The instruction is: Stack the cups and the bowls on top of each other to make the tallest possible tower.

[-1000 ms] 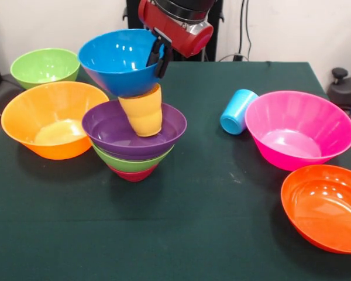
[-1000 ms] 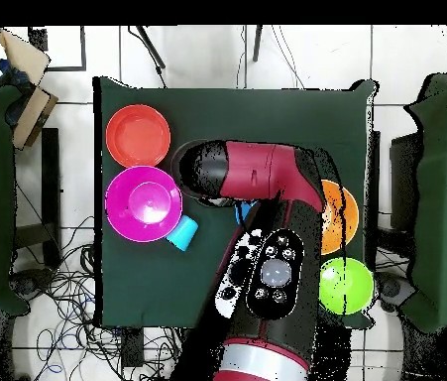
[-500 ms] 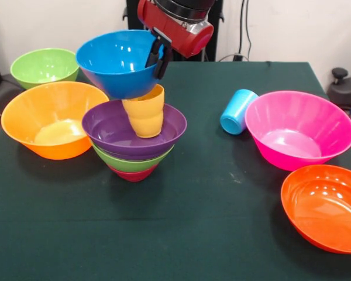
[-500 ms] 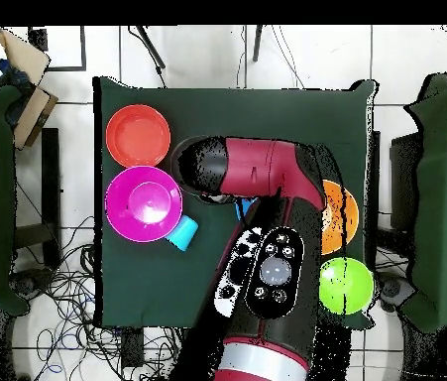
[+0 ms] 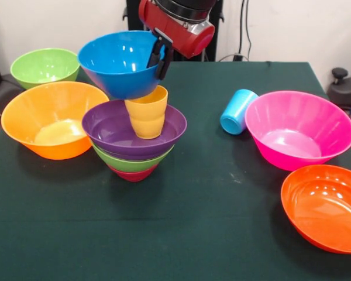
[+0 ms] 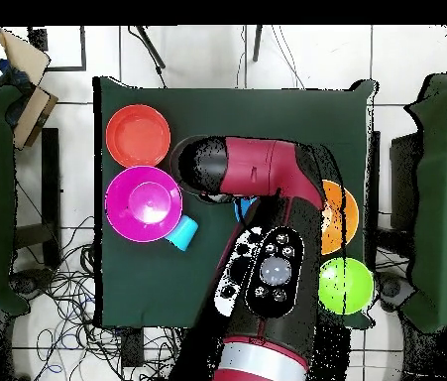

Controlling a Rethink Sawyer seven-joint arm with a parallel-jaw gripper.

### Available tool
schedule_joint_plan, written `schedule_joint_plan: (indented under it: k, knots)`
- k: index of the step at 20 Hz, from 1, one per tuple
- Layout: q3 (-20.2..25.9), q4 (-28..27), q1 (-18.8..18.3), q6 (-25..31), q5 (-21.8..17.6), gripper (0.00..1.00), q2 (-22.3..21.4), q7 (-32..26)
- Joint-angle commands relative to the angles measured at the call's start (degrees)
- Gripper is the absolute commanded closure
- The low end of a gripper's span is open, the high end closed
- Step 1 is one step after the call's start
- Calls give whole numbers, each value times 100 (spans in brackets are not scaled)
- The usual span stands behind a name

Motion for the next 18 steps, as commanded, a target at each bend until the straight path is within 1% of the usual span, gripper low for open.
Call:
schedule_joint_plan:
  k: [1, 6, 13, 18]
  knots:
    - [291, -265, 160, -15, 47, 100, 241, 664]
    - [268, -337, 233, 106, 97, 100, 259, 735]
    - [233, -450, 205, 214, 210, 100, 304, 671]
    - [258, -399, 210, -10, 299, 100, 356, 721]
